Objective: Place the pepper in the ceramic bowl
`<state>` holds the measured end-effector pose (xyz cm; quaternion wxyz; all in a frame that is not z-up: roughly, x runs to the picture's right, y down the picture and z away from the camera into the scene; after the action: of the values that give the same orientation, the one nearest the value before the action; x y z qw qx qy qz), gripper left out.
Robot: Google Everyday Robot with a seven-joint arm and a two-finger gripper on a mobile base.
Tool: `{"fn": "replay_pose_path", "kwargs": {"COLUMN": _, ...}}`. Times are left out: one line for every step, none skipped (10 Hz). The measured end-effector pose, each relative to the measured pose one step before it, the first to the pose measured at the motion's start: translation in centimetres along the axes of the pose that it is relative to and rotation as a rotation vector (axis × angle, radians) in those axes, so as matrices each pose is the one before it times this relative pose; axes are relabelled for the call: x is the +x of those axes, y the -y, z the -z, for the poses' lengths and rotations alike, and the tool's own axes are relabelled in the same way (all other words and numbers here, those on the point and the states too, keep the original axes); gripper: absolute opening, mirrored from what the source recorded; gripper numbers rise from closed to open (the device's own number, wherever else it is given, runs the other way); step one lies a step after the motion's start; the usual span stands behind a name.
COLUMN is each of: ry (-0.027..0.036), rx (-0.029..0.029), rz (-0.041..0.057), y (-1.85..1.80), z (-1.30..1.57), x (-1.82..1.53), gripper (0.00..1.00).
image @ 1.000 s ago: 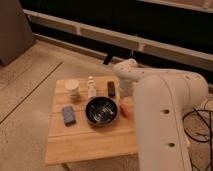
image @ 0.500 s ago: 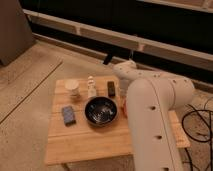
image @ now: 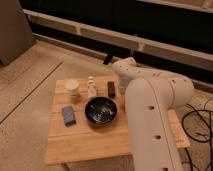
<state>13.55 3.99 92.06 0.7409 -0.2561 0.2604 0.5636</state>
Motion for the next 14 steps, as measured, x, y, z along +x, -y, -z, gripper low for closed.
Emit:
{"fn": "replay_pose_path", "kwargs": {"ry": 0.09348, "rx": 0.04114, "rz": -0.00887, "y": 0.845, "z": 4.209, "x": -0.660, "gripper": 0.00}}
{"fn": "replay_pose_path", "kwargs": {"ry": 0.03800, "rx": 0.02501, "rz": -0.00529, "y": 0.410, "z": 2.030, "x": 0.270, "gripper": 0.00}}
{"fn": "replay_pose_path", "kwargs": {"ry": 0.03803, "rx": 0.01489, "rz": -0.00594, "y": 0.065, "z": 1.802, "x": 0.248, "gripper": 0.00}}
{"fn": "replay_pose_path", "kwargs": {"ry": -0.00696, "rx": 0.01084, "rz": 0.00220, "y": -0.721, "z": 0.524, "x": 1.329, "gripper": 0.00}}
{"fn": "replay_pose_path", "kwargs": {"ry": -0.00306, "rx": -0.00853, "rz": 0.01364, "y": -1.788, "z": 0.161, "x": 0.642, "gripper": 0.00}}
{"fn": "replay_pose_path", "kwargs": {"ry": 0.00081, "rx": -0.01004, "rz": 0.01624, "y": -1.964, "z": 0.269, "x": 0.277, "gripper": 0.00}}
{"fn": "replay_pose_path", "kwargs": {"ry": 0.00469, "rx": -0.01172, "rz": 0.02440, "y": -2.346, "z": 0.272, "x": -0.066, "gripper": 0.00}}
{"fn": "replay_pose_path", "kwargs": {"ry": 0.01039, "rx": -0.00745, "rz": 0.01771, "y": -1.434, "z": 0.343, "x": -0.380, "gripper": 0.00}}
{"fn": "replay_pose_path", "kwargs": {"ry": 0.01106, "rx": -0.00237, "rz": 0.03560, "y": -2.182, "z": 0.408, "x": -0.805, "gripper": 0.00}}
{"fn": "replay_pose_path", "kwargs": {"ry": 0.01244, "rx": 0.00175, "rz": 0.03800, "y": -2.100, "z": 0.425, "x": -1.081, "gripper": 0.00}}
{"fn": "replay_pose_path", "kwargs": {"ry": -0.00195, "rx": 0.00728, "rz": 0.04219, "y": -2.304, "z": -0.010, "x": -0.943, "gripper": 0.00}}
{"fn": "replay_pose_path", "kwargs": {"ry": -0.00856, "rx": 0.00613, "rz": 0.01846, "y": -1.097, "z": -0.278, "x": -0.294, "gripper": 0.00}}
{"fn": "replay_pose_path", "kwargs": {"ry": -0.01714, "rx": 0.00642, "rz": 0.01449, "y": -1.285, "z": -0.620, "x": -0.113, "gripper": 0.00}}
{"fn": "replay_pose_path", "kwargs": {"ry": -0.02122, "rx": 0.00781, "rz": 0.00732, "y": -1.367, "z": -0.801, "x": 0.035, "gripper": 0.00}}
